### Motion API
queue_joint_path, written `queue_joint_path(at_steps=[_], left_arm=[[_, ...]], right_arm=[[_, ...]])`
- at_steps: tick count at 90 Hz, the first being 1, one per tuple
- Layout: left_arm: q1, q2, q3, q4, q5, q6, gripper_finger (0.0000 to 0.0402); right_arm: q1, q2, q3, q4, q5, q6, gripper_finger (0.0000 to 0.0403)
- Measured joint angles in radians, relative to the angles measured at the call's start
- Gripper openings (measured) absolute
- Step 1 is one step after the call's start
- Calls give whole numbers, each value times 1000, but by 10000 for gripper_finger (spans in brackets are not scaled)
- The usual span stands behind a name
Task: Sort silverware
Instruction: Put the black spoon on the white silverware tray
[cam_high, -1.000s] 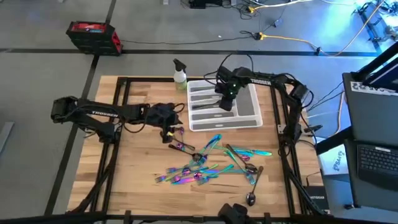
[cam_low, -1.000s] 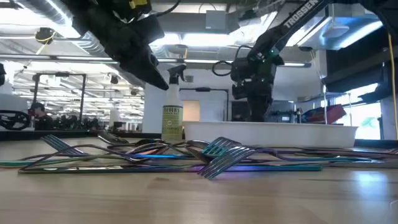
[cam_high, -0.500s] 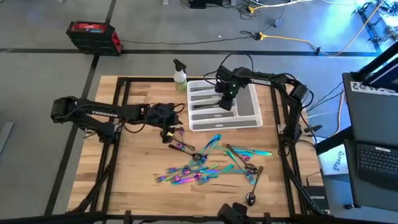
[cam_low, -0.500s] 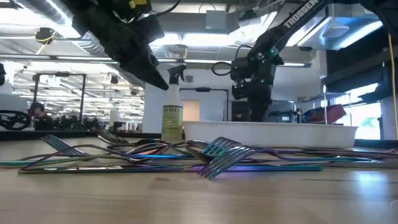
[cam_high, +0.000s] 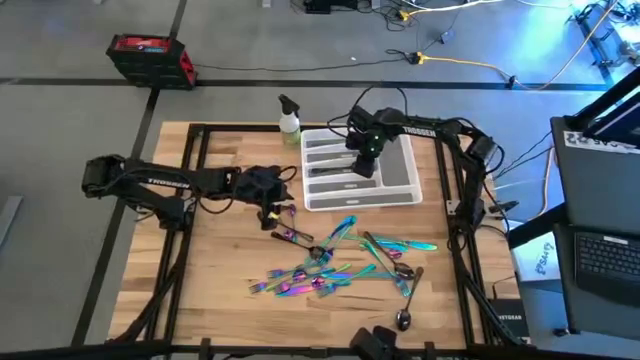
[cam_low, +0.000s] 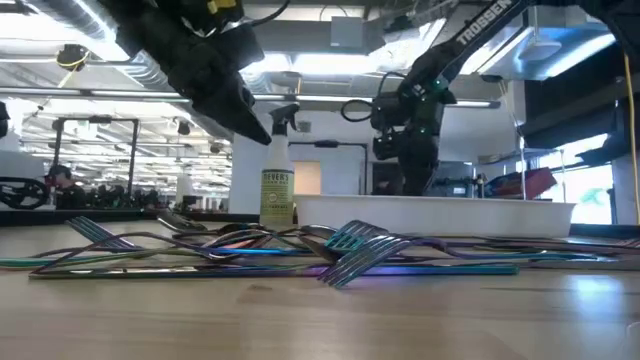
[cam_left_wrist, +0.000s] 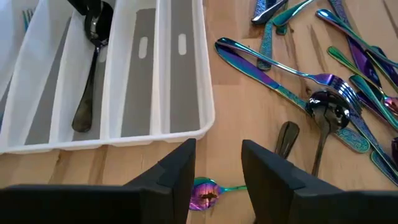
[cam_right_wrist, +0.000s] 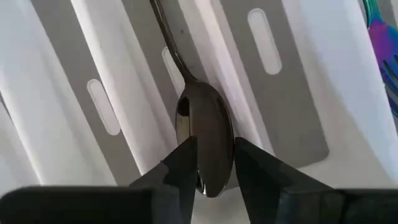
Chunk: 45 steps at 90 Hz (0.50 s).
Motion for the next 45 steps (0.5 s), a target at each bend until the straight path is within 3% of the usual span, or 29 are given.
queue_joint_path(at_steps=[17, 45], left_arm=[[0, 0, 0, 0, 0, 0, 116], [0, 0, 0, 0, 0, 0, 116]], right_arm=[[20, 0, 0, 1, 7, -109, 74], [106, -2, 0, 70, 64, -250, 4]])
